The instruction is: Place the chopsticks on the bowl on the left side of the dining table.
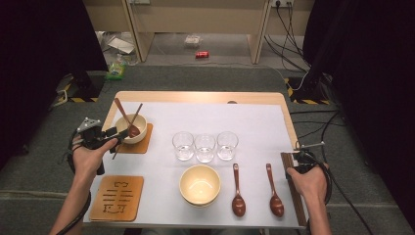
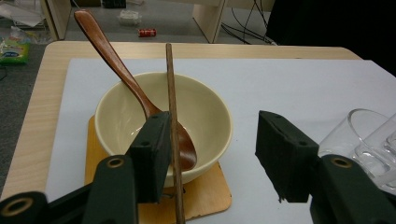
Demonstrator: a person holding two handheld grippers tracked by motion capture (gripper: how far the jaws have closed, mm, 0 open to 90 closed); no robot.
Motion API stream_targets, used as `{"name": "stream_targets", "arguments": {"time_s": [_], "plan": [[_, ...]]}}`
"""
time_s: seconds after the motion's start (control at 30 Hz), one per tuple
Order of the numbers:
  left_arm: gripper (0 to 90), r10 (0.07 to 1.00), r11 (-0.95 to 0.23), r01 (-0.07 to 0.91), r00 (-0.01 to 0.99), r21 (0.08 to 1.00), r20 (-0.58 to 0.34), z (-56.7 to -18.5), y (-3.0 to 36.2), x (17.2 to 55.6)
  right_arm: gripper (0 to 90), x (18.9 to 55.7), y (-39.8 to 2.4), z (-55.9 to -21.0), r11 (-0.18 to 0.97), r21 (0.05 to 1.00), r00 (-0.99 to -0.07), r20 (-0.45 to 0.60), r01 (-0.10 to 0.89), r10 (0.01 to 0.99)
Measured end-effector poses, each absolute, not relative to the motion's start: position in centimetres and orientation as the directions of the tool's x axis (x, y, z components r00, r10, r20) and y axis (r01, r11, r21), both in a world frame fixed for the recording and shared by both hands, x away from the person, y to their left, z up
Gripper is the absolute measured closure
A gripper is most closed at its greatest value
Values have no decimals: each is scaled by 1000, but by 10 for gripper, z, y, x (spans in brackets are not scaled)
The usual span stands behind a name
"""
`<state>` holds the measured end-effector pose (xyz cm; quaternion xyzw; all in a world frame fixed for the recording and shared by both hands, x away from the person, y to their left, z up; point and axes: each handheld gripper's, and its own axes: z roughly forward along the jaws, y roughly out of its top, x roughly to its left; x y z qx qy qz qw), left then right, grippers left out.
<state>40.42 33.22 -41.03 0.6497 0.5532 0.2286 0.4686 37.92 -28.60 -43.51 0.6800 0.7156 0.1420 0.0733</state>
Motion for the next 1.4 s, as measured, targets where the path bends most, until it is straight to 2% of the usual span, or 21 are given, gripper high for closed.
{"name": "stream_targets", "arguments": {"time_s": [0.33,0.83,1.1,1.37,1.4], "plan": [[450,934,57,498,279,865,-223,-409,333,403,779,379,-286,-443,23,241,-46,90,970,995],[451,934,61,498,276,865,-225,-409,333,401,788,384,-278,-449,43,211,-62,82,976,995],[450,935,60,499,275,865,-224,-409,333,401,806,384,-274,-448,31,138,-40,65,990,997],[450,935,57,500,277,864,-222,-411,332,401,852,388,-271,-449,58,82,-60,24,995,998],[450,935,56,501,277,864,-222,-411,332,401,853,389,-269,-448,32,67,-34,26,997,999]]}}
